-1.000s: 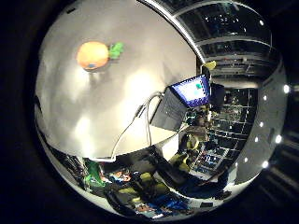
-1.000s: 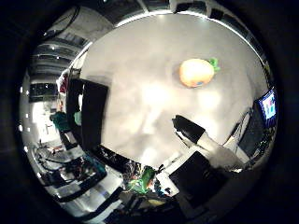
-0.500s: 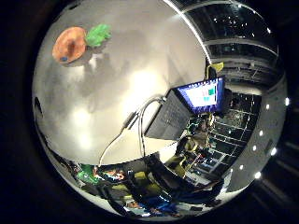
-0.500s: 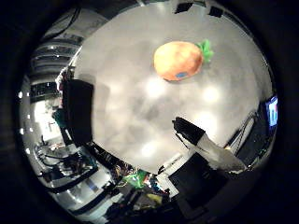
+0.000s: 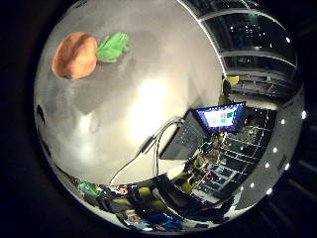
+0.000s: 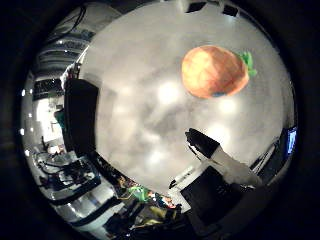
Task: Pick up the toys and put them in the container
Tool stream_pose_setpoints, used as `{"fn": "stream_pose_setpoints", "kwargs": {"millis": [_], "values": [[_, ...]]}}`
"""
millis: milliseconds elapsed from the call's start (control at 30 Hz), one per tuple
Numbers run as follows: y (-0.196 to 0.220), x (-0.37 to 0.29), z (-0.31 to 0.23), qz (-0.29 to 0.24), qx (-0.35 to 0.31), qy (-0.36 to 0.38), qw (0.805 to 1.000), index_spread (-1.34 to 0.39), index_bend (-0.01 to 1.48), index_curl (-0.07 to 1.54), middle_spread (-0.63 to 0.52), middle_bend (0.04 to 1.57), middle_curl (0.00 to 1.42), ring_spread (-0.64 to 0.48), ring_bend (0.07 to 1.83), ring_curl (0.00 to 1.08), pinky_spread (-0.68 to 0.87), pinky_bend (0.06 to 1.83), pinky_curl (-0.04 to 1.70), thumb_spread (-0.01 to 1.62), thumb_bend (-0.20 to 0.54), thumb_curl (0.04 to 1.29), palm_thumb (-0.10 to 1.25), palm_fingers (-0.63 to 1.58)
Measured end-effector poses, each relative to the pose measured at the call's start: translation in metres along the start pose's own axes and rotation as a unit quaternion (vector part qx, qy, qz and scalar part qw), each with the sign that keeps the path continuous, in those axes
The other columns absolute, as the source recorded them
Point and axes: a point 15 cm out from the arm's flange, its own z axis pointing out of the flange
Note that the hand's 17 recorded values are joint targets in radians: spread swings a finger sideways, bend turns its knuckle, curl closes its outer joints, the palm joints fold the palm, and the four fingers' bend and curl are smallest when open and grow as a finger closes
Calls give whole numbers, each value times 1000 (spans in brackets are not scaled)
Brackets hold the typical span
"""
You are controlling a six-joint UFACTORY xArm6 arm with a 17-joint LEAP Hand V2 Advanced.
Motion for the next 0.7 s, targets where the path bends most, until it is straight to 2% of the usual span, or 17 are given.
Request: {"fn": "stream_pose_setpoints", "kwargs": {"millis": [233,467,600,700], "values": [[-16,2,24,-16,6,30,999,-391,155,257,-20,262,334,48,338,239,353,448,267,899,-28,404,806,164],[-16,5,38,-19,6,38,999,-378,162,265,-59,298,338,-33,347,243,324,432,263,877,-28,402,819,263],[-11,7,44,-21,1,40,999,-387,155,256,-93,327,339,-114,439,252,259,448,254,875,-28,401,819,409],[-8,8,47,-21,-2,39,999,-426,160,249,-176,389,351,-247,647,288,131,458,235,879,-33,397,806,645]]}}
